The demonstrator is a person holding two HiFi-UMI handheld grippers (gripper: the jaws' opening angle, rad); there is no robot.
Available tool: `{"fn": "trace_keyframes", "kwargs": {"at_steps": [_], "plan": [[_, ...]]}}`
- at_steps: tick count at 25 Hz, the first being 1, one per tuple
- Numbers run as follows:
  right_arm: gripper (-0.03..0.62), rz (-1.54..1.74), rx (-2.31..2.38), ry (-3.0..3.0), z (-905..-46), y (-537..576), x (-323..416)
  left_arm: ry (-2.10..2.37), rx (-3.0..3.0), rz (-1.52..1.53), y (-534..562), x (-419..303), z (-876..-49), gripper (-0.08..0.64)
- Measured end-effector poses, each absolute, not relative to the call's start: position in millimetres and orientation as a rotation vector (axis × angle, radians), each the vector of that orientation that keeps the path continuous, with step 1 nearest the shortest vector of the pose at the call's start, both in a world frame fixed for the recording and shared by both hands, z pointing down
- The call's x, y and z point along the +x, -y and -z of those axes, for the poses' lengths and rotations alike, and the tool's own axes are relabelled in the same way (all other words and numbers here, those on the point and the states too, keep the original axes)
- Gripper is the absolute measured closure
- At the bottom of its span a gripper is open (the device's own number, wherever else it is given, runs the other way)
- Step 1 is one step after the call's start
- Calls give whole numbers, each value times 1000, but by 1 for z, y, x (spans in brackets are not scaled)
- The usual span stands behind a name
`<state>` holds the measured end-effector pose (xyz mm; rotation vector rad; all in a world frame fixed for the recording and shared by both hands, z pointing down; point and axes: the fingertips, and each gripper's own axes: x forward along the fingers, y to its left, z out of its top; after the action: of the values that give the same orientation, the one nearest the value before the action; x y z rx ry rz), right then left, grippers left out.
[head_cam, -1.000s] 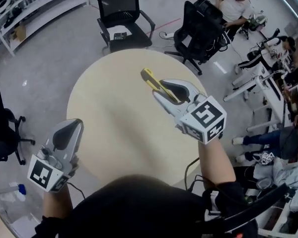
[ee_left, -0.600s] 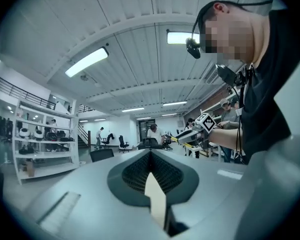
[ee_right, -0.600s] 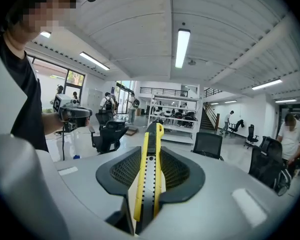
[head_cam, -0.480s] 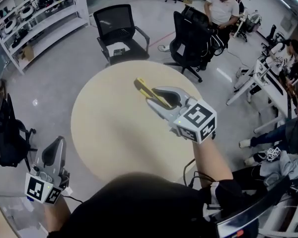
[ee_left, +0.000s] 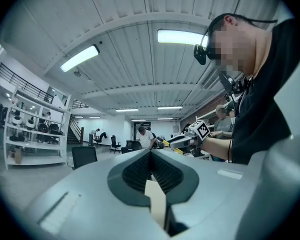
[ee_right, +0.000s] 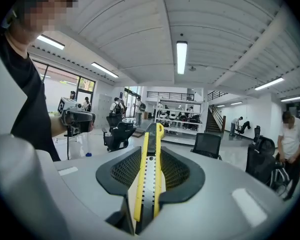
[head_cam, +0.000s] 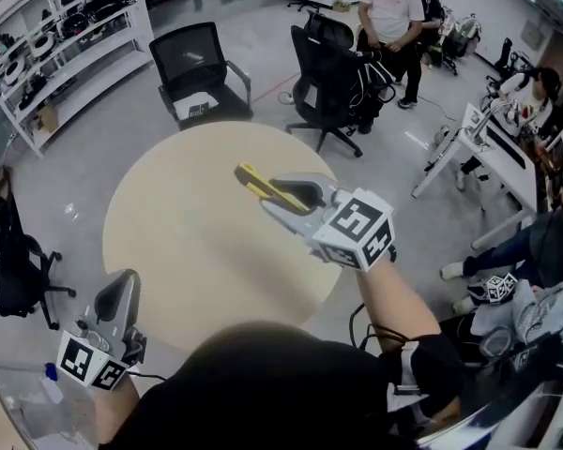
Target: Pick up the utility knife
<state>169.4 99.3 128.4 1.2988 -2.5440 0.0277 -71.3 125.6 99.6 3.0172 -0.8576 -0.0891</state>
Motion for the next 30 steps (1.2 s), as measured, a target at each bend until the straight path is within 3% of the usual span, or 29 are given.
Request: {"fn": "trace_keyframes", "kwargs": {"at_steps": [5,15,30], "plan": [[454,-27,1272,2599,-127,-121,194,890,3023,44,-153,-43,-97,566],[454,-24,1284,2625,-120,-144,184,883,3042,25,-177,-54,-90,566],[453,7,1363,2613,-102,-148,55,708,3105,102,-137,-162,-99,566]]}}
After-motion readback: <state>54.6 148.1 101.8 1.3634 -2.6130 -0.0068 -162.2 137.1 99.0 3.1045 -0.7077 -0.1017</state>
